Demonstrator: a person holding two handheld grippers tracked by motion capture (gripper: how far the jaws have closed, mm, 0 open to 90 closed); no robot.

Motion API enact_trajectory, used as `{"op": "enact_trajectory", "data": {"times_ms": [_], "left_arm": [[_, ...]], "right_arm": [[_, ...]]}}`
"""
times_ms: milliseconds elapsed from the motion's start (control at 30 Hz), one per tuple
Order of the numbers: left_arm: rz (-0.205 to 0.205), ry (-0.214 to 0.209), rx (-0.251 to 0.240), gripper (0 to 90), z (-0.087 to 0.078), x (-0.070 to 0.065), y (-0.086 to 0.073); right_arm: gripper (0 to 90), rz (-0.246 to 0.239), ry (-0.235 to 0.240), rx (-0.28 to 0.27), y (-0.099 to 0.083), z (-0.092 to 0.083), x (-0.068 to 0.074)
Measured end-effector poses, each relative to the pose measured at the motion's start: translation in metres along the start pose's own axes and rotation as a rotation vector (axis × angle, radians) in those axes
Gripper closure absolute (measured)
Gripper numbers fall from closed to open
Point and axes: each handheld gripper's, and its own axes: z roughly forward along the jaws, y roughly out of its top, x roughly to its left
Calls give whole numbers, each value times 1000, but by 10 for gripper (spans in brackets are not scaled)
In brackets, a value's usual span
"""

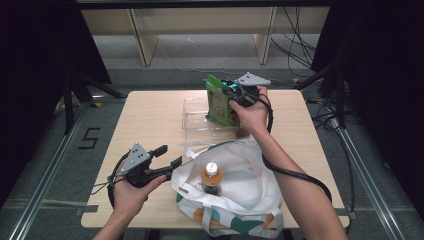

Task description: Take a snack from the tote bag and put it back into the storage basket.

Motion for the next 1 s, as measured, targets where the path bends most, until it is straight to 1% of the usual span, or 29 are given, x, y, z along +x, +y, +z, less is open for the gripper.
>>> {"op": "enact_trajectory", "data": {"times_ms": [33,67,100,133,167,200,233,267,333,367,400,433,467,500,533,567,600,633,700,733,767,800,833,867,900,933,967,1000], "left_arm": [[1,-1,0,329,0,1,0],[1,-1,1,329,0,1,0],[1,0,1,329,0,1,0],[-2,-7,-6,329,1,1,-1],[-1,-2,1,329,0,0,-1],[0,-2,3,329,0,0,-1],[1,-2,4,329,0,0,-1],[1,-1,4,329,0,0,-1],[0,-1,3,329,0,1,-1],[0,-1,3,329,0,1,-1],[0,-1,3,329,0,1,-1],[3,-1,6,329,0,1,-1],[0,-1,3,329,0,1,-1],[-2,-1,3,329,0,0,-1],[-1,-1,4,329,0,0,-1],[-1,-2,4,329,0,0,-1],[-2,-2,5,329,1,0,-1],[-1,-3,6,329,1,0,-2],[1,-3,7,329,1,0,-2],[2,-3,8,329,1,0,-2],[1,-3,7,329,1,0,-2],[0,-3,7,329,1,0,-2],[1,-3,8,329,1,0,-2],[2,-1,13,329,1,0,-2],[2,-1,12,329,1,0,-2],[3,-1,12,329,1,0,-2],[3,-1,12,329,1,0,-2],[2,-1,11,329,1,0,-2]], "right_arm": [[900,7,0,5,0,0,0],[900,-2,0,3,0,2,0],[900,5,-7,14,-1,2,-1],[900,6,-4,3,-1,3,0],[900,6,-4,1,-1,4,0],[900,-12,-11,-5,-2,5,-1],[900,-18,0,1,-2,5,-2],[900,-17,-8,-2,-2,5,-2],[900,-13,-11,12,-3,5,-1],[900,-2,-12,14,-4,5,-1],[900,-5,-11,2,-5,6,0],[900,-14,-5,1,-5,7,-1],[900,-25,-12,8,-5,7,-2],[900,-8,-14,2,-5,7,-1],[900,-16,-18,5,-5,8,-1],[900,-9,-17,10,-6,7,-1],[900,-22,-6,12,-5,7,-1],[900,-23,-21,11,-5,8,-1],[900,-32,-25,11,-6,8,-1],[900,-28,-22,17,-6,8,-1],[900,-71,-8,11,-5,9,-4],[900,-28,-7,19,-6,9,-1],[900,-23,-5,19,-6,9,-2],[900,-37,-8,19,-7,10,-3],[900,-39,-9,14,-7,11,-3],[900,-41,-14,16,-8,12,-2],[900,-39,-8,23,-8,12,-1],[900,-45,-12,14,-8,13,-2]]}}
